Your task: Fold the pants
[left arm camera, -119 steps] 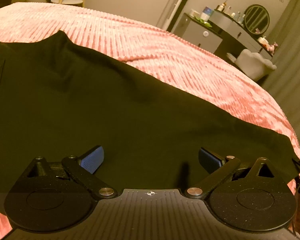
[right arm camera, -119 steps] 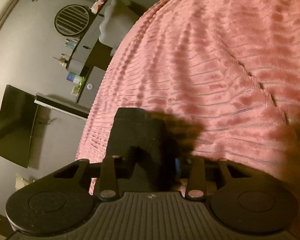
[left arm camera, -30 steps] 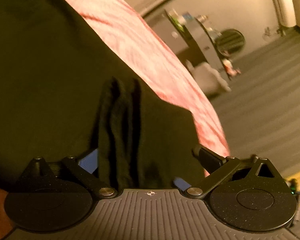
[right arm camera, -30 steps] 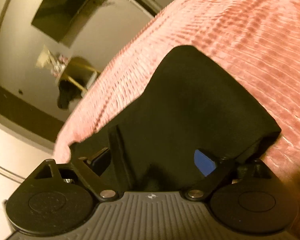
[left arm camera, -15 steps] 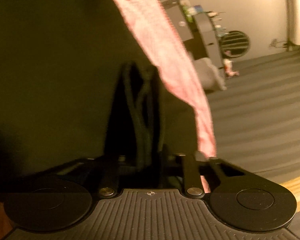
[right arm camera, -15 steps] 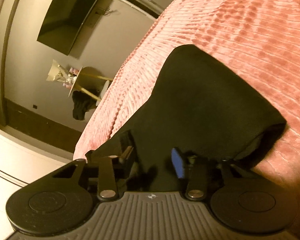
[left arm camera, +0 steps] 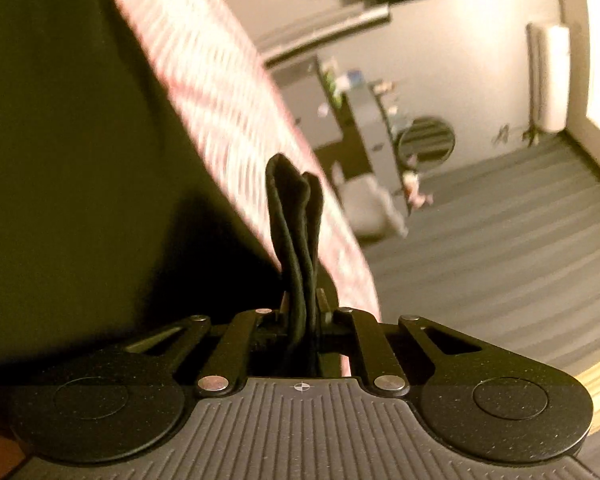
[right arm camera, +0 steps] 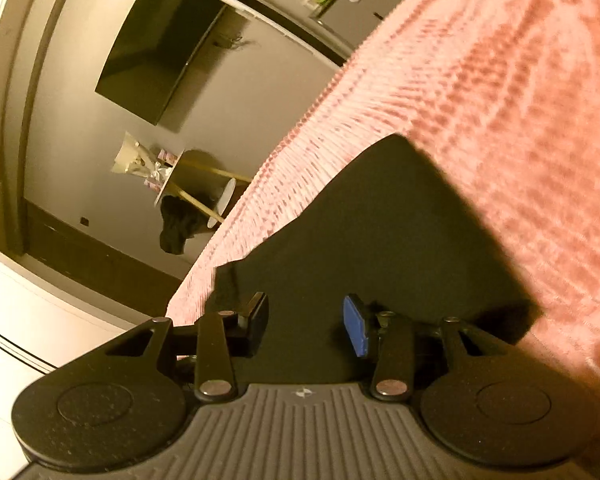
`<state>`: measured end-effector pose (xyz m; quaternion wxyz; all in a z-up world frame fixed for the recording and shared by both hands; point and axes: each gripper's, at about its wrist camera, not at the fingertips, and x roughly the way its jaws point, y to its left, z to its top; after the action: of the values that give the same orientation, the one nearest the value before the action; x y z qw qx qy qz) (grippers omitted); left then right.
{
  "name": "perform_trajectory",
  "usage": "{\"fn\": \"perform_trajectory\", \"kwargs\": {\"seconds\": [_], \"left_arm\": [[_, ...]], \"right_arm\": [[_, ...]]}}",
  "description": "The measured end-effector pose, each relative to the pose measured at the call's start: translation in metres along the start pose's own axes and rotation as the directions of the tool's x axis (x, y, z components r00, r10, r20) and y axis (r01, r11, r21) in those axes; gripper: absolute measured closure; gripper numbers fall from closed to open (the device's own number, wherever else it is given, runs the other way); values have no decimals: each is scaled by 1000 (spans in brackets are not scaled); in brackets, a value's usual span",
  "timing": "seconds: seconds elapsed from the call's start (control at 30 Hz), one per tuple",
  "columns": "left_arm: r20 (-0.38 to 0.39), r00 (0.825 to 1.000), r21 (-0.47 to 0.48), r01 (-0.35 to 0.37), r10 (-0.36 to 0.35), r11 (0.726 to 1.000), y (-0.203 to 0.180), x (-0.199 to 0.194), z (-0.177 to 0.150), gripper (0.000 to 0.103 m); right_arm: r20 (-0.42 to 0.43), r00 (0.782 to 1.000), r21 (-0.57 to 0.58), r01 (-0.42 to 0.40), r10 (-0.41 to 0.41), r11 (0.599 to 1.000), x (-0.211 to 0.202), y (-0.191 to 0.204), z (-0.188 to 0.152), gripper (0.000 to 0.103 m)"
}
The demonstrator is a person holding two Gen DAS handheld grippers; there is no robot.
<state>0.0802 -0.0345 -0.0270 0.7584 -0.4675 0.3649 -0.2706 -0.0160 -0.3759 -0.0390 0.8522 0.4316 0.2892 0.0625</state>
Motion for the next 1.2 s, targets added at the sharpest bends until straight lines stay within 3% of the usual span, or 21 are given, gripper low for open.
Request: {"fn": "perform_trajectory", "kwargs": {"seconds": [0.1,0.17,0.2,0.23,0.3,0.37,0.47,0.57,0.7,0.77,0.83,0.9,1.0,1.1,1.2], "left_arm": [[60,998,68,-37,33,997,-7,-33,15,93],[88,990,125,-124,113,984,-11,-48,20,91],[118,977,163,-194,176,967,-10,-55,20,79],[139,967,192,-240,216,952,-7,-59,19,53],[129,956,171,-284,265,943,4,-60,17,35],[100,953,115,-298,288,948,15,-57,16,34],[94,943,126,-330,319,936,21,-52,16,31],[62,926,139,-379,374,915,34,-46,19,31],[66,940,84,-341,336,936,44,-40,25,38],[69,944,69,-326,322,943,48,-40,25,46],[72,944,66,-326,321,943,50,-40,23,61],[77,950,33,-307,304,951,55,-35,22,68],[80,954,2,-290,289,957,60,-32,22,68],[80,949,46,-308,304,950,57,-29,20,71],[89,951,69,-302,296,951,51,-29,21,89]], "right_arm": [[3,999,-93,32,-32,995,-1,15,1,61],[-6,999,-128,43,-44,991,3,20,-1,61],[-17,998,-141,51,-54,989,7,21,-3,61],[-30,997,-148,65,-70,987,13,22,-5,61],[-69,991,-156,99,-110,983,27,20,-11,61],[-92,983,-186,140,-160,972,38,20,-16,61],[-89,977,-217,170,-193,961,44,26,-18,62],[-57,972,-261,205,-227,943,50,33,-13,63],[-32,954,-343,271,-300,899,73,41,-5,66],[-30,930,-369,331,-367,869,93,39,-2,75],[-12,910,-401,376,-415,835,111,35,1,78],[37,893,-436,419,-449,797,124,36,0,79],[75,878,-476,448,-473,756,134,40,-3,76],[76,879,-467,448,-470,762,130,40,-3,75],[45,893,-434,420,-447,797,113,42,-11,73]]}}
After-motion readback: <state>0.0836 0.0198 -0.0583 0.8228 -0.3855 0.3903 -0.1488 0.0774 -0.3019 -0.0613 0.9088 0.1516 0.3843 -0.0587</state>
